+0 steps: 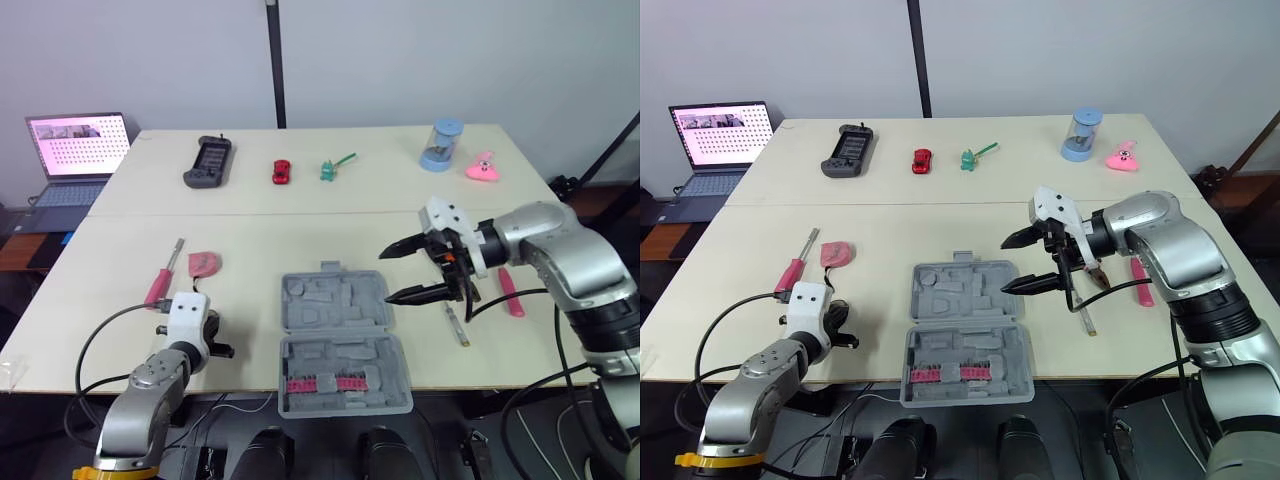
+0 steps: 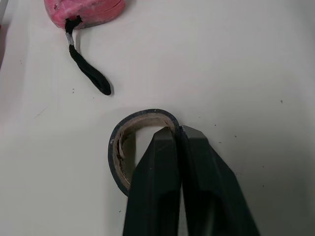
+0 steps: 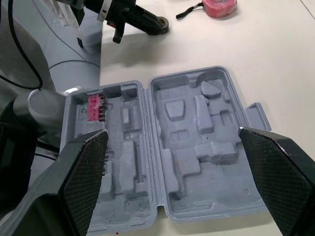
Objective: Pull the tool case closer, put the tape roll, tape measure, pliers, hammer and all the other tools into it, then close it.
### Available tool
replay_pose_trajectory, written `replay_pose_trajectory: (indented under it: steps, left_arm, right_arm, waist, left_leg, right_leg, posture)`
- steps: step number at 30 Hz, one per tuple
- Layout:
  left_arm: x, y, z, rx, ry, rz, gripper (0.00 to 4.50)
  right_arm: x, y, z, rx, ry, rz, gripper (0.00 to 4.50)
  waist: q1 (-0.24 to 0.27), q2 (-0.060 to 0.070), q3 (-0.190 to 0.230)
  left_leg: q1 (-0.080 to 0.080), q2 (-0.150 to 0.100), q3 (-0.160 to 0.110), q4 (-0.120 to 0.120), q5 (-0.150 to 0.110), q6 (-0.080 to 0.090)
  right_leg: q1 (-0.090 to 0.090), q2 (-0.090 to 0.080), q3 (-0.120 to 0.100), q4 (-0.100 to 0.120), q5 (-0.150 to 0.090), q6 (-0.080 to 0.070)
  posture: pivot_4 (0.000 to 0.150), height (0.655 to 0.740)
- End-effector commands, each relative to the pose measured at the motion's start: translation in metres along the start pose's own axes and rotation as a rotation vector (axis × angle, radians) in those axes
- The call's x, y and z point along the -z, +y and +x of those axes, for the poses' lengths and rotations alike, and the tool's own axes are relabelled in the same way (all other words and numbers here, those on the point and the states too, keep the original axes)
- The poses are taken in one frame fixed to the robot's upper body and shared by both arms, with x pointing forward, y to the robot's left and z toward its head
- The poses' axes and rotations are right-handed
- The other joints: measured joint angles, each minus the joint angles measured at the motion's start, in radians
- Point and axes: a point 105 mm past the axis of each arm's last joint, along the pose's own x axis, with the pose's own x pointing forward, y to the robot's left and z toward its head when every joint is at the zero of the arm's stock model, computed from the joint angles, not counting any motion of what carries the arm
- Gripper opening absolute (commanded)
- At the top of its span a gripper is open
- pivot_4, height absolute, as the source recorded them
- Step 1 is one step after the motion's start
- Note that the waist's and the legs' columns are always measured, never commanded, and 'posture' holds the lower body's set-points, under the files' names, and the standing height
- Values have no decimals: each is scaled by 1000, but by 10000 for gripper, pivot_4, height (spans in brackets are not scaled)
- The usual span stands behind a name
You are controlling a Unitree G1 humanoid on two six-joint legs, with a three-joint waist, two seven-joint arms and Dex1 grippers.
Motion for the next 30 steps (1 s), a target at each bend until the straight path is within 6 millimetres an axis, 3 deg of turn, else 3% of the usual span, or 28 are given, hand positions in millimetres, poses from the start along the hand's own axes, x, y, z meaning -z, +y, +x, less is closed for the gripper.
replay_pose_trajectory:
  steps: [1,8,11,17,25,30]
  left_arm:
    - [-10,8,-3,-22,-42,18,486]
    - [-42,0,-2,100,-120,129,486]
    - [-70,-20,0,281,-168,282,486]
    - [-100,-55,10,565,-171,476,486]
    - [-105,-97,33,812,-126,628,486]
    - [-103,-106,43,847,-111,636,486]
  right_arm:
    - [-10,2,-2,10,-22,-41,45000]
    - [-9,2,1,20,-34,-35,45000]
    - [-9,5,2,36,-49,-27,45000]
    - [-6,12,5,74,-74,-3,45000]
    - [1,24,2,162,-93,34,45000]
    - [-5,32,0,177,-111,37,45000]
  waist:
    - [0,0,0]
    - [1,0,0]
    - [7,0,0]
    - [14,0,0]
    - [16,0,0]
    - [11,0,0]
  left_leg:
    - [0,0,0,0,0,0]
    - [0,0,0,0,0,0]
    - [-1,0,-1,0,0,-1]
    - [-3,-1,-2,0,1,-2]
    - [-4,-1,-2,1,1,-1]
    - [-4,-2,-2,1,1,-1]
  right_leg:
    - [0,0,0,0,0,0]
    - [0,0,0,0,0,0]
    - [-1,0,-1,0,0,0]
    - [-2,0,-2,0,0,0]
    - [-2,1,-3,0,0,0]
    - [-3,2,-3,1,0,0]
  posture:
    - [1500,6753]
    - [1500,6753]
    - [1500,6753]
    - [1500,6753]
    - [1500,6753]
    - [1500,6753]
